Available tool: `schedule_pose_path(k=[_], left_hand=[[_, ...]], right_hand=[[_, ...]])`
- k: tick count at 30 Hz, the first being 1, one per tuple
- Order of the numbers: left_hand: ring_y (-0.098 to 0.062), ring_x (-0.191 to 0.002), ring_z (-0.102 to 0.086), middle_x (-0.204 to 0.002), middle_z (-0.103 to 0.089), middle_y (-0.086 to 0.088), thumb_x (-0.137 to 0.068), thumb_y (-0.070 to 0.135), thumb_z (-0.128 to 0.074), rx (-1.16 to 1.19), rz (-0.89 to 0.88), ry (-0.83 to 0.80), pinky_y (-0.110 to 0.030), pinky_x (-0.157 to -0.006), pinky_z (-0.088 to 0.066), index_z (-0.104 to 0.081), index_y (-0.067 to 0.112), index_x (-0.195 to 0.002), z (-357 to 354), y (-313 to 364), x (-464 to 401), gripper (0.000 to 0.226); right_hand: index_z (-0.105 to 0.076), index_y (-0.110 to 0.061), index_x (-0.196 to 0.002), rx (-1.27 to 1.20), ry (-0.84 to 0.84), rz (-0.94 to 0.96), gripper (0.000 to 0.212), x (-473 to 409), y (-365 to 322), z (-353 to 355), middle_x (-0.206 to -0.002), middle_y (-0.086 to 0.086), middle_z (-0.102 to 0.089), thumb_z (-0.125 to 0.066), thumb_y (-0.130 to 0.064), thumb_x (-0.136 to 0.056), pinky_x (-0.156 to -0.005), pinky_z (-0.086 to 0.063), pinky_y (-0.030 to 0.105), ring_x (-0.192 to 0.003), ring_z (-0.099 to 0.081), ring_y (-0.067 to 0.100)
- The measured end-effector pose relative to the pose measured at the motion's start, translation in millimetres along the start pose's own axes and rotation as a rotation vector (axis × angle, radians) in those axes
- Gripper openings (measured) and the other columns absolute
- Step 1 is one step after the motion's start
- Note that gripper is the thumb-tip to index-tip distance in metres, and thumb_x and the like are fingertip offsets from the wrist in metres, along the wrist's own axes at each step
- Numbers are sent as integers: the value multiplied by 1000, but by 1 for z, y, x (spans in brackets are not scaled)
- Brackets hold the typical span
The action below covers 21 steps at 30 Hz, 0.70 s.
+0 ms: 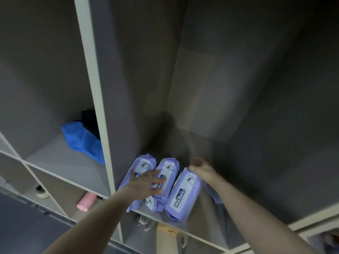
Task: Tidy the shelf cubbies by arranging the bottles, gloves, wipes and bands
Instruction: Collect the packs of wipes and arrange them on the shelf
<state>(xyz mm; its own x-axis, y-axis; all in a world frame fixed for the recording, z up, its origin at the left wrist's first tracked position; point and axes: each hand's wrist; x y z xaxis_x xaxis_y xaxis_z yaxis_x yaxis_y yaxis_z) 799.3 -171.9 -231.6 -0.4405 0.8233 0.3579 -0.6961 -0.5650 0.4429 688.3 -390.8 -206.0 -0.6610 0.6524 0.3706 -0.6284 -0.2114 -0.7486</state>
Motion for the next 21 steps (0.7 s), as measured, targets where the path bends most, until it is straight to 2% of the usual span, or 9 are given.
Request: schedule_pose_path(k=[3, 5, 7, 9, 12, 13, 14, 16, 21], left_hand=[[-3, -146, 1, -159, -5, 19, -95, 49, -44, -21, -10, -20, -65, -109, 13, -31, 49, -141, 3, -2, -2, 49], [-4, -147, 1, -159, -6, 19, -95, 50, -44, -31, -6, -22, -64, -110, 11, -31, 49, -141, 5, -3, -2, 48], [-4, -147, 1, -159, -5, 19, -94, 51, -44, -46, -6, -23, -65, -110, 9, -31, 50, -141, 5, -3, -2, 49], [-5, -147, 1, -159, -4, 19, -93, 52, -44, -73, -8, -29, -65, -110, 8, -29, 49, -143, 5, -2, -3, 51], [-5, -147, 2, -159, -1, 18, -92, 54, -45, -96, 0, -48, -65, -110, 9, -26, 49, -144, 6, 0, -2, 55], [-5, -147, 2, -159, -1, 18, -92, 54, -45, -100, 4, -49, -65, -110, 10, -26, 49, -144, 6, 0, -1, 55], [-5, -147, 2, -159, 0, 18, -93, 54, -44, -106, 7, -46, -65, -111, 10, -25, 49, -144, 5, 1, 0, 55], [-5, -147, 2, -159, 0, 17, -94, 53, -41, -130, 12, -24, -64, -112, 9, -22, 48, -145, 2, 2, 2, 54], [-2, -146, -3, -160, -4, 16, -96, 50, -39, -144, 39, 58, -62, -114, 2, -23, 49, -145, -10, 6, 5, 51]], right_hand=[[-52, -6, -121, -14, 294, -1, 49, 13, 4, -34, -127, 15, -51, -66, -37, -85, -98, -38, 32, -118, -50, 28], [-45, -9, -132, -33, 323, -8, 59, 27, 8, -51, -139, 14, -43, -63, -41, -86, -103, -34, 33, -129, -43, 29], [-34, -11, -142, -53, 301, 19, 69, 41, 18, -61, -148, 10, -35, -65, -38, -86, -106, -31, 30, -134, -37, 26], [-27, -15, -146, -82, 252, 17, 75, 56, 22, -58, -146, 8, -41, -68, -30, -85, -91, -34, 20, -130, -43, 24], [-31, -16, -142, -121, 157, 37, 65, 64, 28, -51, -132, 7, -56, -65, -13, -87, -54, -34, 5, -102, -53, 17], [-34, -16, -142, -118, 136, 39, 62, 65, 29, -53, -130, 8, -58, -64, -10, -87, -51, -34, 0, -97, -53, 15], [-35, -16, -141, -115, 126, 40, 62, 68, 30, -55, -128, 9, -59, -64, -9, -87, -51, -34, -2, -96, -53, 15], [-34, -16, -143, -110, 136, 37, 65, 70, 34, -62, -130, 9, -58, -66, -12, -86, -58, -38, 2, -102, -57, 17], [-28, -14, -147, -160, 138, 41, 76, 63, 37, -69, -138, 8, -51, -71, -18, -84, -91, -40, 22, -121, -53, 21]])
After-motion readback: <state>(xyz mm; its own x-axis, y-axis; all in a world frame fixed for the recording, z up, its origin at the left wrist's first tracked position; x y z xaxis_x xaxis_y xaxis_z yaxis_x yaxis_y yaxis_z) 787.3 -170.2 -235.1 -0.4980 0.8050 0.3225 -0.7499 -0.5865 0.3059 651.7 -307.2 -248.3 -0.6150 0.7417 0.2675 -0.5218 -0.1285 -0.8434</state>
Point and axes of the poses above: each hand's wrist, its own x-axis away from the middle knuckle, its own z-axis out of the back of the hand, y = z × x
